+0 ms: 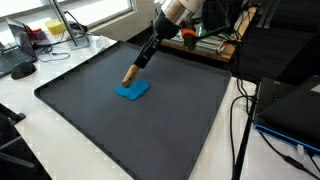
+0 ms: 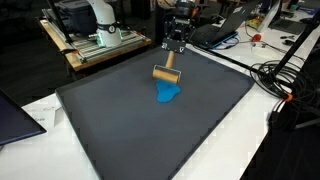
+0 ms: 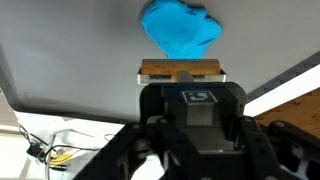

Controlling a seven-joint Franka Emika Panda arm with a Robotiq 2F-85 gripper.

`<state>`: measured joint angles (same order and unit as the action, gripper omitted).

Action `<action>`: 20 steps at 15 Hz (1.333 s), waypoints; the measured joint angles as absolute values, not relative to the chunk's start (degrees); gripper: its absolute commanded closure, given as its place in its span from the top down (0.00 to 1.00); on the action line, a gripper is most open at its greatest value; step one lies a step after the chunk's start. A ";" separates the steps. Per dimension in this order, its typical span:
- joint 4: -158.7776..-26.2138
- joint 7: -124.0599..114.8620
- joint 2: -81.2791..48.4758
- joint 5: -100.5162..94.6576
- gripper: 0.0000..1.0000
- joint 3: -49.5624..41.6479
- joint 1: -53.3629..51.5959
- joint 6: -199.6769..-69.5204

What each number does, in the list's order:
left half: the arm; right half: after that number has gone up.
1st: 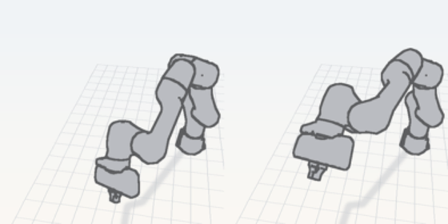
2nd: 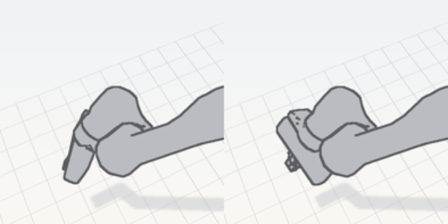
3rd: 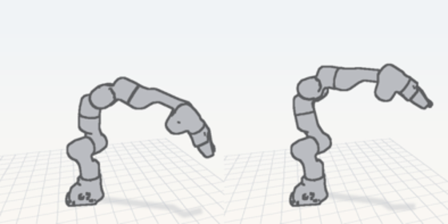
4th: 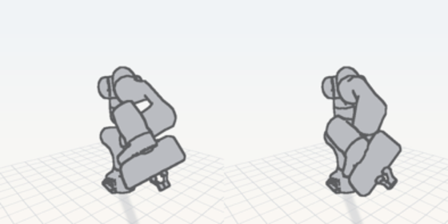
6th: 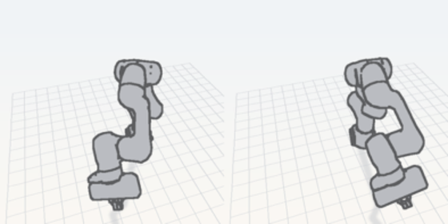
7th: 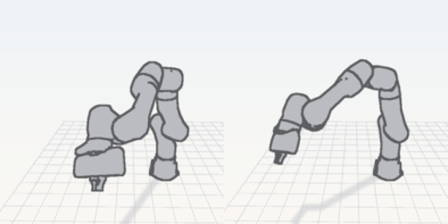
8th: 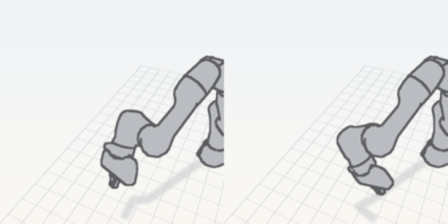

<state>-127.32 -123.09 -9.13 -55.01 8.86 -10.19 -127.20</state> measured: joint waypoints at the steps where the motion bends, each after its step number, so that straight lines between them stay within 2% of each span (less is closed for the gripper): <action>1: -126.63 -123.59 -9.69 -55.55 0.23 8.86 -10.41 -126.40; 15: -115.04 -130.63 -21.53 -57.34 0.23 8.85 -15.08 -109.74; 20: -113.38 -130.88 -23.15 -57.25 0.23 8.92 -15.57 -108.58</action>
<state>-113.38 -130.88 -23.15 -57.25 8.92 -15.57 -108.58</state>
